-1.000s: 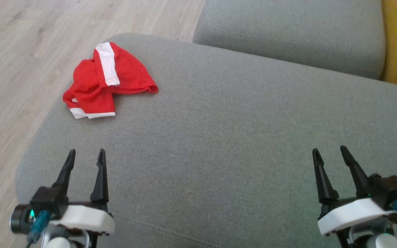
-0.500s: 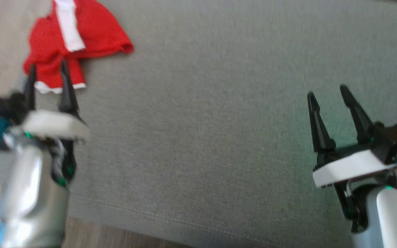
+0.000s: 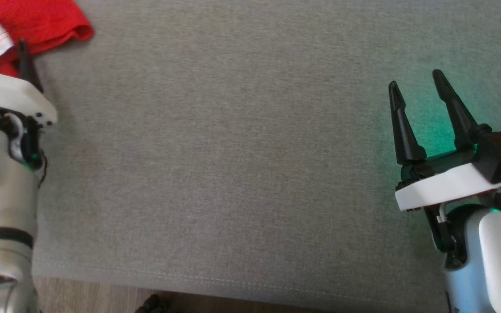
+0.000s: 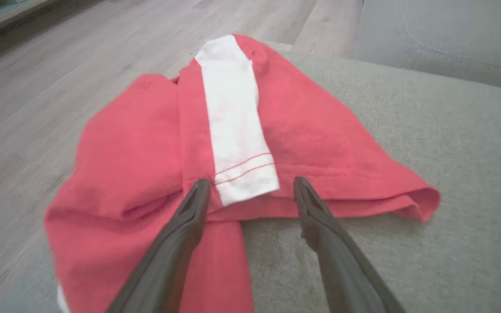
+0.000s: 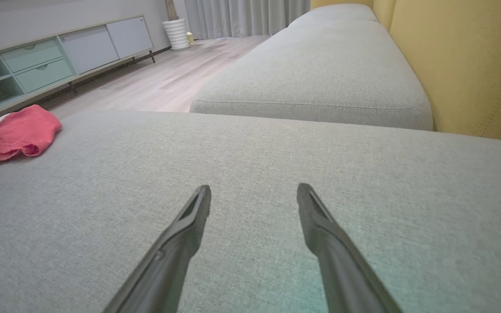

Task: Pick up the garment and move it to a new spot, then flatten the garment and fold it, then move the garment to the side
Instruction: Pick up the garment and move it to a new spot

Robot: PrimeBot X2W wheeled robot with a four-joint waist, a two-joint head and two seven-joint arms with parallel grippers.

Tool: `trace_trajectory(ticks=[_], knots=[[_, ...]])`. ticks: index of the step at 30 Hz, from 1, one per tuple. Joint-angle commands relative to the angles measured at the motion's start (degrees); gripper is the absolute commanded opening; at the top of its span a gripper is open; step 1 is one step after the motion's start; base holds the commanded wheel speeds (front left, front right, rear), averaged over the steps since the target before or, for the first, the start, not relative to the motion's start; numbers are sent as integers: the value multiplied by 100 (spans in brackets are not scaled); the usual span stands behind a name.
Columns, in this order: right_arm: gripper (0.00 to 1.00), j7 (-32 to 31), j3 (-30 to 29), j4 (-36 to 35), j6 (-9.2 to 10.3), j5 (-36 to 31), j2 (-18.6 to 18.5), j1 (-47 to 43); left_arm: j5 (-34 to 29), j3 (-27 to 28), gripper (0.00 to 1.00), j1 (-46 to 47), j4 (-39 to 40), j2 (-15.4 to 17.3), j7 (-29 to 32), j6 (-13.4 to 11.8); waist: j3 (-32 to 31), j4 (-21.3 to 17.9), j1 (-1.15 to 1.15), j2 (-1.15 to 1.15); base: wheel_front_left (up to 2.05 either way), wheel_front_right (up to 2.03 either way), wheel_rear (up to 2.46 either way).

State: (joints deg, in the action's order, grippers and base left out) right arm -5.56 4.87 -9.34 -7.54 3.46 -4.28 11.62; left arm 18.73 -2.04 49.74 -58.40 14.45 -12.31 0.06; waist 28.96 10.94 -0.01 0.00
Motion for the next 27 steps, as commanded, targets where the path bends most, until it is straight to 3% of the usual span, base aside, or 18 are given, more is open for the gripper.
trace_trajectory(ticks=[1,4,5,6,11,17,27], knots=[[100,56,129,-165,5,16,6,91,-16,153,100,215,-68,434,12,11,64,-86,1,0,0,0,0],[100,72,110,-151,5,24,8,99,-25,136,100,351,-345,500,14,14,77,-108,1,0,0,0,0],[100,78,100,-144,5,27,10,103,-24,136,74,410,-440,533,-12,22,81,-118,1,0,0,0,0],[100,86,89,-134,5,33,12,106,-25,131,0,458,-506,562,-51,48,77,-126,1,0,0,0,0],[100,174,-3,-13,5,68,35,59,-194,119,0,429,-199,763,-261,-39,-180,-138,1,0,0,0,0],[100,318,-105,141,5,117,81,-112,-370,476,0,-422,1455,843,-267,-142,-772,-181,1,0,0,0,0],[100,424,-298,351,5,261,132,-742,-586,723,0,-2515,4102,333,-268,-181,-2024,-348,1,0,0,0,0]])
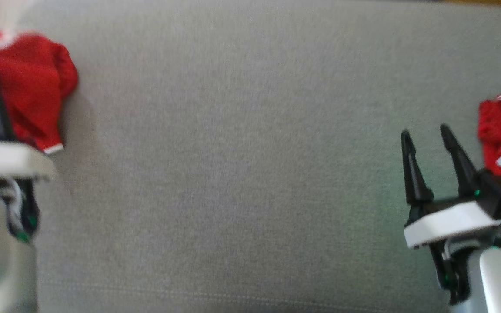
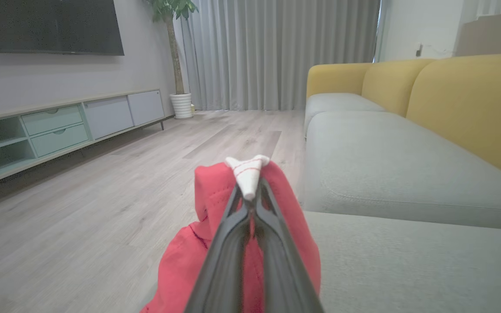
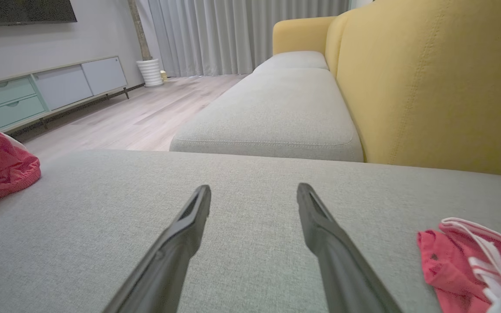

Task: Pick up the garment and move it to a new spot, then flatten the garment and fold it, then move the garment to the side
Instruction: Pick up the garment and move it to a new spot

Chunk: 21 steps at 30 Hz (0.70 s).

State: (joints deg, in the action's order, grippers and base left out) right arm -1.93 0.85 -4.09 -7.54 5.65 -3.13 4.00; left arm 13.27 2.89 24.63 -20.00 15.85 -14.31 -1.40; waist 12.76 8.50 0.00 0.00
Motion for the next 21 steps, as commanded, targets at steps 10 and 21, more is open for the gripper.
trace_trajectory(ticks=[10,21], knots=[[100,94,-34,-111,5,432,23,-555,-22,-190,0,-1768,2250,-474,275,-254,-1056,-313,0,0,0,0,0],[100,130,100,-76,5,668,24,-534,-99,-1381,0,-2079,2855,-928,677,89,-939,-1020,0,0,0,0,0]])
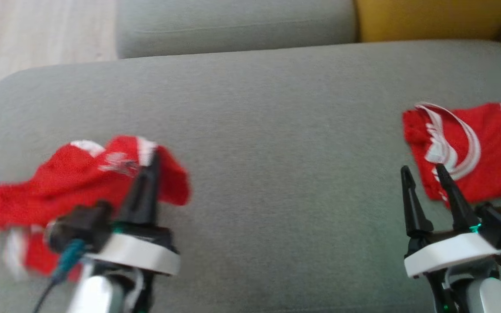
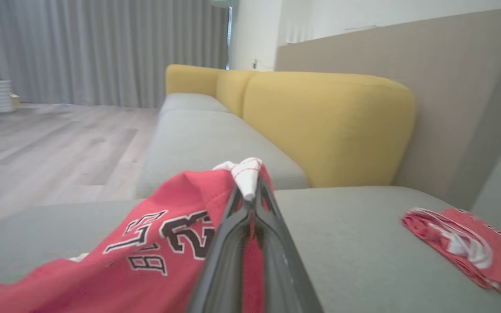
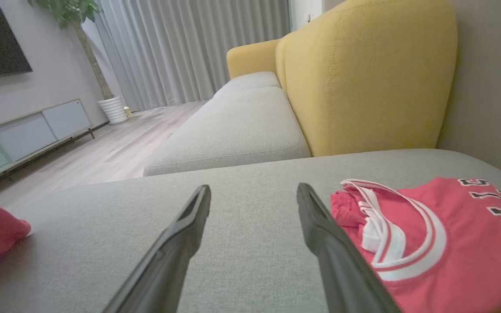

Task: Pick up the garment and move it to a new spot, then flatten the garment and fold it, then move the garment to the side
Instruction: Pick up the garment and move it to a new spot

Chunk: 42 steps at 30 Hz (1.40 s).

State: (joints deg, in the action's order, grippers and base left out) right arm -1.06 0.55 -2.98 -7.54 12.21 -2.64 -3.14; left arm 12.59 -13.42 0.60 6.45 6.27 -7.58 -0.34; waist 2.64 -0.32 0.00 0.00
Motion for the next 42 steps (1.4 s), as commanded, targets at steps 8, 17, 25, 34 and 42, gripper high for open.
trace_trajectory(ticks=[8,17,25,34,42], knots=[[100,92,208,-155,5,97,-24,371,-35,-782,0,1260,-374,-246,-127,377,503,-1059,0,0,0,0,0],[100,331,312,24,5,366,-24,592,19,-1531,0,2597,-1283,-329,-161,455,1096,-1856,0,0,0,0,0],[100,603,409,297,5,523,-24,760,112,-1943,0,3068,-2498,-335,280,547,1441,-1978,0,0,0,0,0],[100,682,428,561,5,516,-24,894,270,-2255,100,3218,-3050,-337,128,644,1298,-1687,0,0,0,0,0],[100,468,327,505,5,279,-24,732,477,-2244,100,2775,-2599,-311,-398,391,700,-1153,0,0,0,0,0]])
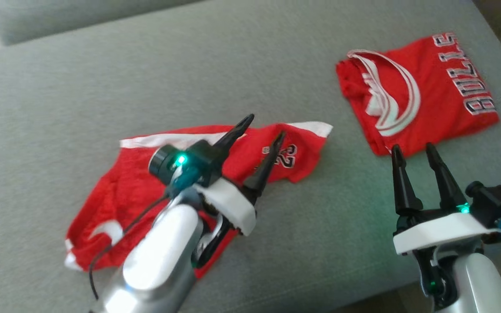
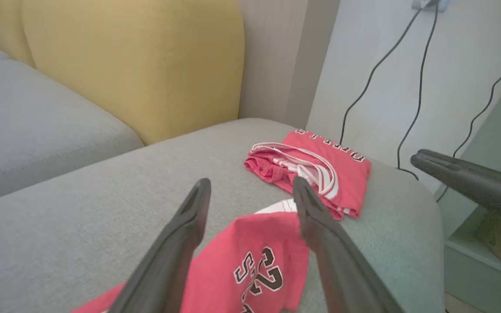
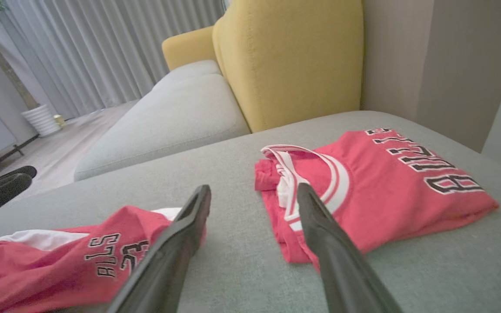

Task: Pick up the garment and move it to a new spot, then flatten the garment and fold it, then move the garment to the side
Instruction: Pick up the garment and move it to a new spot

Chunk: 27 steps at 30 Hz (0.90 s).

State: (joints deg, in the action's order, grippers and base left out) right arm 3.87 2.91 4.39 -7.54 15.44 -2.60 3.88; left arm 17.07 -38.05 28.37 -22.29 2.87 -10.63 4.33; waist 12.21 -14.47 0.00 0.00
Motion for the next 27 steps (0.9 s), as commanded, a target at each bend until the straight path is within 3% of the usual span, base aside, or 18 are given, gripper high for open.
trace_trajectory(ticks=[1,2,9,12,20,27], knots=[[100,-62,74,-256,5,-73,-28,5,31,280,100,-80,382,63,-155,-158,-328,331,0,0,0,0,0],[100,-62,74,-256,5,-73,-28,5,31,280,100,-80,382,63,-155,-158,-328,331,0,0,0,0,0],[100,-335,-26,-465,5,-209,-28,-253,139,1040,100,-788,1032,469,-383,-889,-757,852,0,0,0,0,0],[100,-421,-55,-525,5,-247,-28,-355,251,1391,100,-1075,1192,648,-410,-1070,-874,1011,0,0,0,0,0],[100,-592,-125,-664,5,-350,-28,-542,497,2077,100,-1702,1396,1092,-432,-1203,-1068,1348,0,0,0,0,0],[100,-706,-159,-715,5,-479,-28,-716,564,2234,100,-2273,1551,1385,-388,-1221,-1248,1505,0,0,0,0,0]])
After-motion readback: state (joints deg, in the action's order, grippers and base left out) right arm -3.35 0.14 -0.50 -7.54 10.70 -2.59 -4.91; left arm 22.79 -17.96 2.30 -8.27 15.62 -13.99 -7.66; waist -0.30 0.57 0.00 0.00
